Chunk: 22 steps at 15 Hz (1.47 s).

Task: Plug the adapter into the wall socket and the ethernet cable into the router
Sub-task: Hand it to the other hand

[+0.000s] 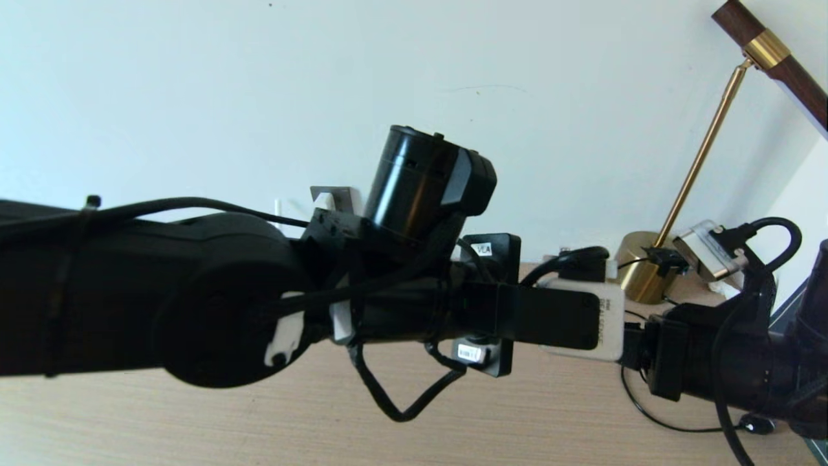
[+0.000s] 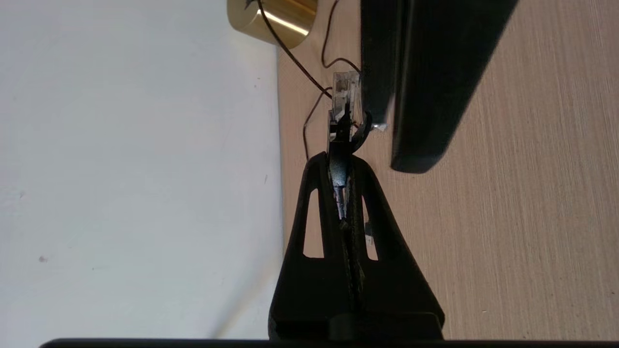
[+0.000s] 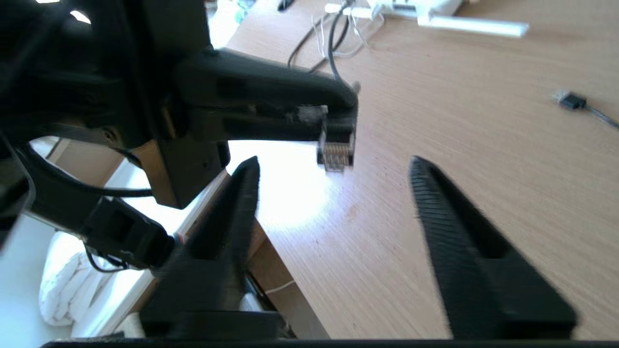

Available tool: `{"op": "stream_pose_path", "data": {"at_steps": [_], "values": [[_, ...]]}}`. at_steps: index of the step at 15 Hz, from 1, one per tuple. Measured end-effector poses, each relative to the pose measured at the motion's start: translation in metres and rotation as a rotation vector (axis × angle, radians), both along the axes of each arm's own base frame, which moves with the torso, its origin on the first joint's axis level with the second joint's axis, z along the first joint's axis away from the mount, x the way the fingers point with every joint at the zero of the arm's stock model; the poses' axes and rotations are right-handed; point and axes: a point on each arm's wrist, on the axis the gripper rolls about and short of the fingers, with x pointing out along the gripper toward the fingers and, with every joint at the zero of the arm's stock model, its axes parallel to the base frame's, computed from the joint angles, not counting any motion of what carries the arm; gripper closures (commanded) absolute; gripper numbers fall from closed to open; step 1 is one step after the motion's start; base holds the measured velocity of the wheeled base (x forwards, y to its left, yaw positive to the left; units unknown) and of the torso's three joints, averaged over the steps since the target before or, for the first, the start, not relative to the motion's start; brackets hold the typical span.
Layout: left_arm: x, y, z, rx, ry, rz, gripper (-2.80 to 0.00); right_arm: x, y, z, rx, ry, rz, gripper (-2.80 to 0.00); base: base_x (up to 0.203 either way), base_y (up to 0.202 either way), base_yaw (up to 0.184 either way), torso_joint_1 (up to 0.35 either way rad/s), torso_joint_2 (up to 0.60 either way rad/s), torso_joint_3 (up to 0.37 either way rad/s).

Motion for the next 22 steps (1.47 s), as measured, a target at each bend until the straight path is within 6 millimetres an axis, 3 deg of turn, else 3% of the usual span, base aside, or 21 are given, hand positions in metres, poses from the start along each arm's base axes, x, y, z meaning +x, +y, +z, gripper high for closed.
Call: {"op": "stream_pose_path", "data": {"at_steps": [9,11,22], "values": [[-0.007,0.009,0.002,0.001,0.001,-0.001,0.0,0.006,0.003,0.012,0.021,-0.034,-0.004,-2.8,0.0,0.0,0.0,0.0,0.0,0.0],[-0.008,0.01,0.003,-0.002,0.0,-0.001,0.0,0.006,0.003,0.012,0.022,-0.036,-0.005,0.0,0.0,0.0,0.0,0.0,0.0,0.0],[-0.01,0.009,0.002,-0.004,0.011,0.003,0.0,0.011,0.006,0.013,0.02,-0.037,-0.004,0.0,0.0,0.0,0.0,0.0,0.0,0.0]]}}
